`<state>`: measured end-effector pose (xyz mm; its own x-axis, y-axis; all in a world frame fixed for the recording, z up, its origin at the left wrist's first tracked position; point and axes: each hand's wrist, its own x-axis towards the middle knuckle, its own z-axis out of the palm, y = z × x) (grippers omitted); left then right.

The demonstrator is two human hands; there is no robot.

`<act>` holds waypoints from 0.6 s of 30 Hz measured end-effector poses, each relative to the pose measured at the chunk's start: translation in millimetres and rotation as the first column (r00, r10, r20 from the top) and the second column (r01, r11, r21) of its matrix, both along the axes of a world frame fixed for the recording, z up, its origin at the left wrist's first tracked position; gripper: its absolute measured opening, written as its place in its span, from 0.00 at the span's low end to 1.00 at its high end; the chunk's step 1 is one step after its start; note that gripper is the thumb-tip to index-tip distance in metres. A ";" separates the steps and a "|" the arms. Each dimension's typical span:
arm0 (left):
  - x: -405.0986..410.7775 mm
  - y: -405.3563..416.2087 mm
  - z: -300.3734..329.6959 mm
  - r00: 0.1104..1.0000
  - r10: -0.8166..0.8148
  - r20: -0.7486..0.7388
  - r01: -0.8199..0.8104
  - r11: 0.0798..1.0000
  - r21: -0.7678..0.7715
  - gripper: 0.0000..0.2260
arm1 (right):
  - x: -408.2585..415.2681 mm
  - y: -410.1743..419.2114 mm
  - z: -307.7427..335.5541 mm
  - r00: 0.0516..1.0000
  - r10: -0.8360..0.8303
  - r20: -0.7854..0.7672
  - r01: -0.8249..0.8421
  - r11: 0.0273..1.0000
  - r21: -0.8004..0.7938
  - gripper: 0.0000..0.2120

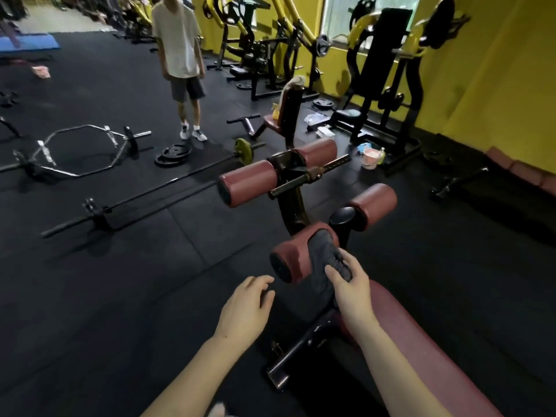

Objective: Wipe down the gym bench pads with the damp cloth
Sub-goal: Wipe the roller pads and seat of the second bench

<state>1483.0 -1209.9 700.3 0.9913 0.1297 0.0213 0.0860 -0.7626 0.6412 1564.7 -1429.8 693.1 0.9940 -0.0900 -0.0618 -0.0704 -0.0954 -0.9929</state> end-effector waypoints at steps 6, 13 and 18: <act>130.1 47.1 -14.0 0.974 -0.224 -0.037 0.226 0.972 0.062 0.16 | 86.2 23.9 -5.2 0.979 -0.135 0.154 0.187 0.894 -0.407 0.25; 213.0 91.6 -42.5 0.898 -0.407 -0.166 0.406 0.913 -0.046 0.17 | 126.1 59.3 -43.6 0.994 0.030 0.108 0.066 0.618 -0.783 0.25; 231.3 106.0 -64.4 0.804 -0.530 -0.271 0.508 0.848 -0.152 0.20 | 123.4 86.0 -48.6 0.961 -0.155 0.227 0.274 0.610 -0.743 0.14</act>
